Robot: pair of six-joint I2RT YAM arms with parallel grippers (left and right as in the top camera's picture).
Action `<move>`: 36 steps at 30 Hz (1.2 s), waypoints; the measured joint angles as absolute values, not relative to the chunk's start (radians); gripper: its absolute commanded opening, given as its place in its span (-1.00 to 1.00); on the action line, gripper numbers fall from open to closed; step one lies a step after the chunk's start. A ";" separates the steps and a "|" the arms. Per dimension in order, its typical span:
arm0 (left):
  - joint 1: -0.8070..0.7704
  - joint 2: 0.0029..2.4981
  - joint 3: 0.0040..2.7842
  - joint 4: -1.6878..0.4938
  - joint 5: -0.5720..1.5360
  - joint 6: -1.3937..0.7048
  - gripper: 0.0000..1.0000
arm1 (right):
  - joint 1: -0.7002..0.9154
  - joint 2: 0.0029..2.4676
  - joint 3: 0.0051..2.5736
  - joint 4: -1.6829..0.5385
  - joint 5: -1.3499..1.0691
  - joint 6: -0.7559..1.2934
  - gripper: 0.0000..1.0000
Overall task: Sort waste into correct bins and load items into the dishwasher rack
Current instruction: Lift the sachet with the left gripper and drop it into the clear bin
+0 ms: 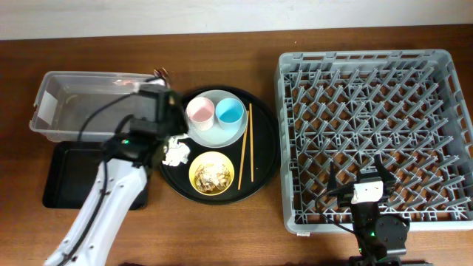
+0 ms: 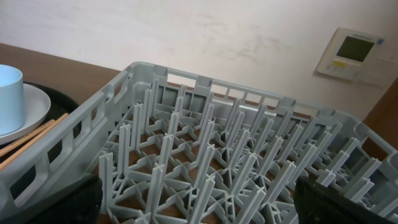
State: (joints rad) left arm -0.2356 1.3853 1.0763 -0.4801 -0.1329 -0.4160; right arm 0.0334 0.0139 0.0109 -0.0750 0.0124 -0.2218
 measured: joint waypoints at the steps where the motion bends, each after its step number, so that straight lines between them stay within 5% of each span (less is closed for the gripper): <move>1: -0.202 1.378 1.078 -0.456 -0.140 -0.416 -1.00 | 0.033 0.014 0.011 -0.075 0.012 -0.221 0.97; 9: 0.061 1.517 1.079 -0.278 -0.155 -0.416 -0.90 | 0.033 0.014 0.011 -0.075 0.012 -0.222 0.97; 10: 0.105 1.555 1.079 -0.270 -0.158 -0.416 -0.59 | 0.033 0.014 0.011 -0.075 0.012 -0.222 0.97; 11: 0.135 1.585 1.079 -0.252 -0.158 -0.416 0.34 | 0.033 0.014 0.011 -0.075 0.012 -0.222 0.97; 12: 0.156 1.609 1.079 -0.237 -0.158 -0.417 0.74 | 0.033 0.014 0.011 -0.075 0.012 -0.221 0.97; 13: 0.174 1.629 1.079 -0.220 -0.158 -0.414 0.86 | 0.033 0.014 0.011 -0.075 0.013 -0.222 0.97; 19: 0.173 1.568 1.099 -0.315 -0.105 -0.409 0.78 | 0.033 0.015 0.011 -0.075 0.012 -0.221 0.97; 23: 0.033 1.340 1.109 -0.539 -0.030 -0.427 0.01 | 0.033 0.014 0.011 -0.075 0.013 -0.221 0.97; 25: -0.063 1.246 1.114 -0.672 0.017 -0.430 0.01 | 0.033 0.014 0.011 -0.075 0.013 -0.222 0.97; 26: -0.120 1.214 1.117 -0.745 0.034 -0.435 0.31 | 0.033 0.014 0.011 -0.075 0.012 -0.221 0.97; 28: -0.204 1.185 1.118 -0.851 0.059 -0.431 0.54 | 0.033 0.014 0.011 -0.075 0.013 -0.221 0.97; 36: -0.264 1.185 1.118 -0.951 0.043 -0.113 0.41 | 0.033 0.014 0.011 -0.075 0.012 -0.221 0.97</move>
